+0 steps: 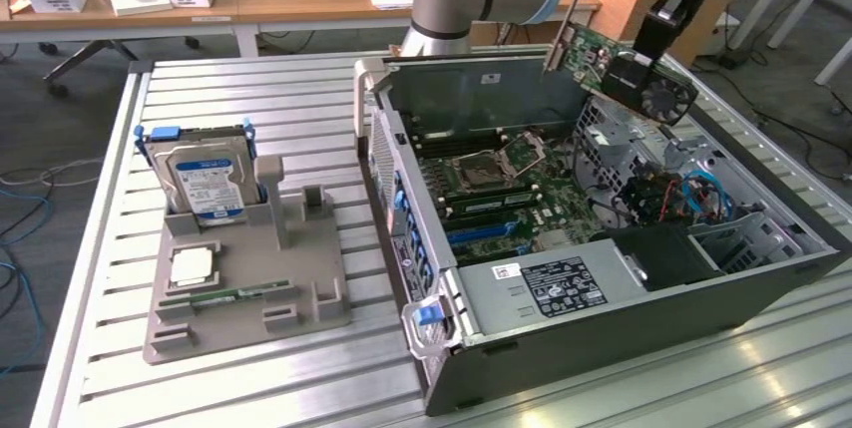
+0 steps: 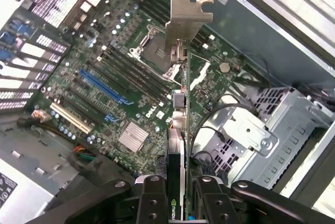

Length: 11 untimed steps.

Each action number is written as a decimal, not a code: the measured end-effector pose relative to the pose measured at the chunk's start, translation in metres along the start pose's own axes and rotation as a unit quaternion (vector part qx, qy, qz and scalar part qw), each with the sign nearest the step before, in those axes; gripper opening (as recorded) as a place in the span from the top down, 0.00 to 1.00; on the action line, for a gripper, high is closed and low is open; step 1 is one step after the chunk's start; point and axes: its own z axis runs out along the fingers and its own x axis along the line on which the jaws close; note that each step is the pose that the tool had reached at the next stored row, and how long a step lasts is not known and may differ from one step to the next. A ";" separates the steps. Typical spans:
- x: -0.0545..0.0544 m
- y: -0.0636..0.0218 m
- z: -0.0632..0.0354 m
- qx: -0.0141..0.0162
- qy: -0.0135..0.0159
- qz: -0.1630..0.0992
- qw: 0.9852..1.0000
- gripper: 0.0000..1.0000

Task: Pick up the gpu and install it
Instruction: 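Insert the gpu into the slot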

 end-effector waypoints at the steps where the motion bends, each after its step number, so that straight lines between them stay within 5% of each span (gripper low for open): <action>1: 0.000 0.0000 0.0000 0.000 0.000 -0.008 1.000 0.74; 6: 0.000 0.0000 0.0001 -0.001 0.002 -0.048 0.999 0.74; 11: 0.000 0.0000 0.0001 -0.002 0.005 -0.088 0.996 0.74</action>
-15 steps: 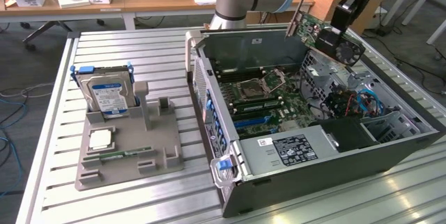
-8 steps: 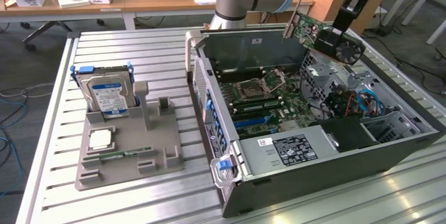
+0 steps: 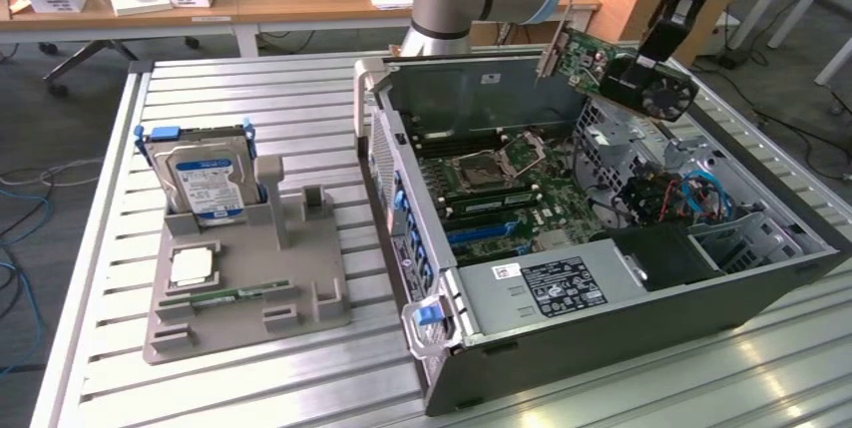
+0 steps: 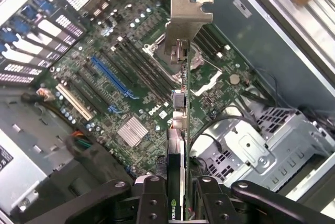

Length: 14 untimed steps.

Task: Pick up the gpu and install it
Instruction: 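Insert the gpu into the slot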

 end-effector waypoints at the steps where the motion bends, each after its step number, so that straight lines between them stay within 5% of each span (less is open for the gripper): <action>1: 0.000 0.0000 0.0000 0.000 0.000 -0.008 1.000 0.74; 8: 0.000 0.0000 0.0001 -0.002 0.003 -0.064 0.998 0.74; 14: 0.000 0.0000 0.0002 -0.003 0.006 -0.111 0.994 0.74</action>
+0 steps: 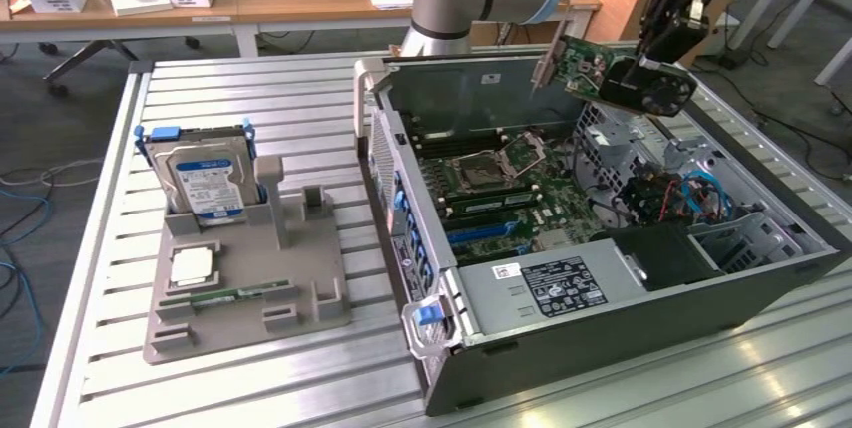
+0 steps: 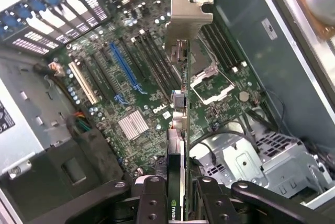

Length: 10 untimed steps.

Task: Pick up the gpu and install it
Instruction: 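Insert the gpu into the slot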

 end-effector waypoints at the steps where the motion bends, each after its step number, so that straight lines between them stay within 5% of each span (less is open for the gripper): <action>1: 0.000 0.0000 0.0000 0.000 0.000 -0.008 1.000 0.74; 10: 0.000 0.0000 0.0001 -0.002 0.004 -0.080 0.997 0.74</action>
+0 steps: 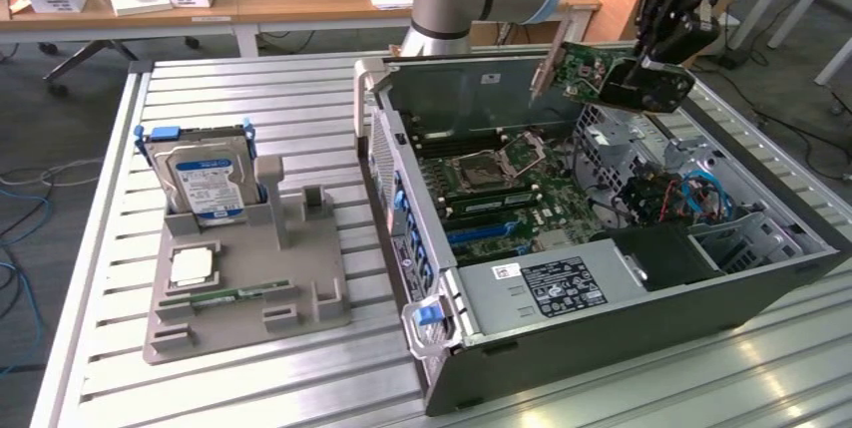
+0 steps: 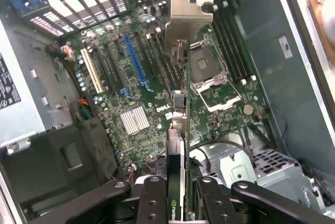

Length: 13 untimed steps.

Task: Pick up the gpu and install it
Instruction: 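Insert the gpu into the slot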

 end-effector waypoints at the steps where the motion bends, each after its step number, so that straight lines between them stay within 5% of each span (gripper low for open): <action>1: 0.000 0.0000 0.0000 0.000 0.000 -0.008 1.000 0.74; 13: 0.000 0.0000 0.0005 -0.002 0.005 -0.089 0.996 0.74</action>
